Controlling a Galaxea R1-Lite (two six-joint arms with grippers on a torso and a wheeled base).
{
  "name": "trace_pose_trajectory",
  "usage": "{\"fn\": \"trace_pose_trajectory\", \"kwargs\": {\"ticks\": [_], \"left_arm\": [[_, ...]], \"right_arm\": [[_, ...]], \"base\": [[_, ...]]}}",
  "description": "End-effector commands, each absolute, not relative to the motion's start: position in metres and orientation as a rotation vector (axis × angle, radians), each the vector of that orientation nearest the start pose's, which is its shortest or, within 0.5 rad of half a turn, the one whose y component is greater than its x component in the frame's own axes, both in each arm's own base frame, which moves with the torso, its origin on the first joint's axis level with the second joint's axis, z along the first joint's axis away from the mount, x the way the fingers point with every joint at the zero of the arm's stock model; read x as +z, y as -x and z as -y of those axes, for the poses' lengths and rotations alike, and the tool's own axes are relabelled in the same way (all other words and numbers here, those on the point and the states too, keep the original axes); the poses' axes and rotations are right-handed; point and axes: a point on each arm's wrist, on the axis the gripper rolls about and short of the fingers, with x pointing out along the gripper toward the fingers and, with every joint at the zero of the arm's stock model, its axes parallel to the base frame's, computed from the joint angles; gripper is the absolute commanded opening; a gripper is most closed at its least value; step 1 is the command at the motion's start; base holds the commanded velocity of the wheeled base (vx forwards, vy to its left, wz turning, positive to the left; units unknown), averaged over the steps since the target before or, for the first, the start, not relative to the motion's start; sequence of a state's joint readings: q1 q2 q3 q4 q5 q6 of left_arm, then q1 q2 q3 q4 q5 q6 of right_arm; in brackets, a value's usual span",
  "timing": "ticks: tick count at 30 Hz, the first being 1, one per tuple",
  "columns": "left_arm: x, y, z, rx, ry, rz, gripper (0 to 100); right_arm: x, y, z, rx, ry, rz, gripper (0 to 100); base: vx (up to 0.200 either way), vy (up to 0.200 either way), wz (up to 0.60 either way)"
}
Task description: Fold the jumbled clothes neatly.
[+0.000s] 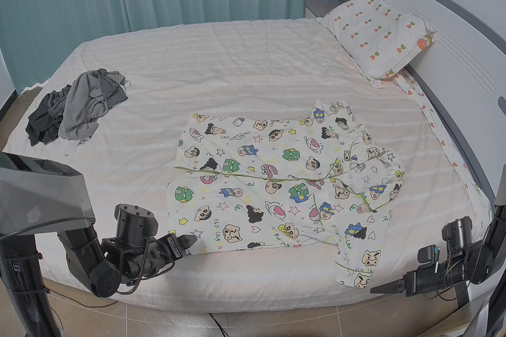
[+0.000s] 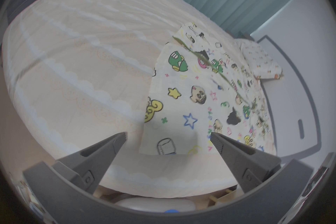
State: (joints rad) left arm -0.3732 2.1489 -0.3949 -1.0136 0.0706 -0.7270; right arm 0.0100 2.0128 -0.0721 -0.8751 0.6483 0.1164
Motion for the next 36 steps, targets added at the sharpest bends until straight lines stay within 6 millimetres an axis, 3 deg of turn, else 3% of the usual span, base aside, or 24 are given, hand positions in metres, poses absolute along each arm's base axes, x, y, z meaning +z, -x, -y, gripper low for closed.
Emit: {"fn": "trace_pose_trajectory", "kwargs": {"ticks": [1,12,19,26,27,36], "left_arm": [[-0.006,-0.266,0.103,-0.017,0.504,-0.801,100],[-0.004,-0.287,0.114,-0.057,0.489,-0.770,100],[-0.017,-0.287,0.115,-0.045,0.411,-0.835,100],[-0.014,-0.296,0.118,-0.047,0.421,-0.802,100],[-0.014,-0.296,0.118,-0.048,0.420,-0.804,0],[-0.017,-0.292,0.116,-0.039,0.416,-0.819,0]], "right_arm": [[-0.006,-0.182,-0.016,0.535,-0.445,-1.074,100],[-0.008,-0.182,-0.016,0.545,-0.427,-1.079,100],[-0.011,-0.182,-0.016,0.544,-0.429,-1.089,100],[-0.011,-0.182,-0.016,0.549,-0.422,-1.088,100],[-0.011,-0.182,-0.016,0.549,-0.422,-1.088,100],[-0.013,-0.190,-0.022,0.548,-0.401,-1.083,100]], "base": [[0.000,0.000,0.00],[0.000,0.000,0.00],[0.000,0.000,0.00],[0.000,0.000,0.00],[0.000,0.000,0.00],[0.000,0.000,0.00]]}}
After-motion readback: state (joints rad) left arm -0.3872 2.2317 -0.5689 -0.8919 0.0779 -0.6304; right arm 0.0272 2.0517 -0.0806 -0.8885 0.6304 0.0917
